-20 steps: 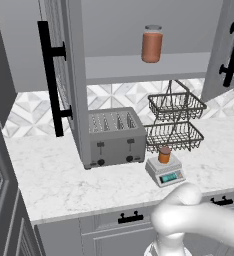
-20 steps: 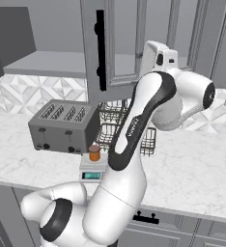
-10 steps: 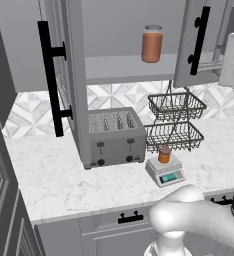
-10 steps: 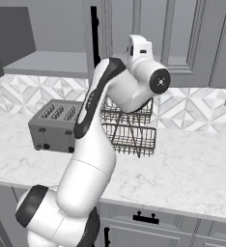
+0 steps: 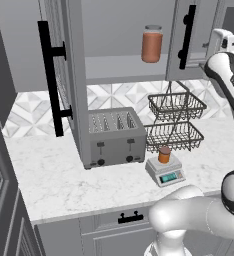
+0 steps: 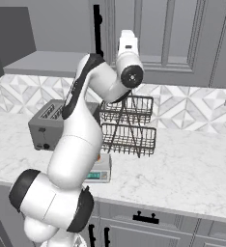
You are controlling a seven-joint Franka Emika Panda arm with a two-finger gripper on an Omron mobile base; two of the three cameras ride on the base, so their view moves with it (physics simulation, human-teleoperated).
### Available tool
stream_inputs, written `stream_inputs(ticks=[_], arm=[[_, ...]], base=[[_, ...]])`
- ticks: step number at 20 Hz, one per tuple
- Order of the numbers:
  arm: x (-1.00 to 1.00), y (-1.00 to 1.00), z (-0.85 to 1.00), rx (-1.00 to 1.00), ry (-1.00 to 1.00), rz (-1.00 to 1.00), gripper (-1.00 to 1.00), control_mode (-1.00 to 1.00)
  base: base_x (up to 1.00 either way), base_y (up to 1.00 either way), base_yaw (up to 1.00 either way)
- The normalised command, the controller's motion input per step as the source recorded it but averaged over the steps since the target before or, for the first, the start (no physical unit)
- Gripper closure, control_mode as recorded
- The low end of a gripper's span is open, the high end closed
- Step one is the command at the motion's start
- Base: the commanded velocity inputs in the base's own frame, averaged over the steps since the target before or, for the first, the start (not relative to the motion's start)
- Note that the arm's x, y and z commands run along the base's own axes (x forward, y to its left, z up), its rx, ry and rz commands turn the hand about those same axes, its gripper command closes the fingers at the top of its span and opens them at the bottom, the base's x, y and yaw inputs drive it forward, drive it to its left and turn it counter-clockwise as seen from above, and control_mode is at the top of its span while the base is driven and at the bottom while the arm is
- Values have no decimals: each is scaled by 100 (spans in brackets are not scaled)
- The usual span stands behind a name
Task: Pick the jam and place it on the digital scale for weighing, and close the cabinet.
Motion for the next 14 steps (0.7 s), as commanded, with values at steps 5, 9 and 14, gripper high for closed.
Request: stream_inputs(ticks=[5, 9, 14], arm=[[94, -5, -23, 1, 1, 0, -100, -100], [11, -21, -24, 6, -8, 0, -100, -100], [-100, -39, 15, 7, -13, 0, -100, -100]], base=[[0, 0, 0], [0, 0, 0], [0, 0, 0]])
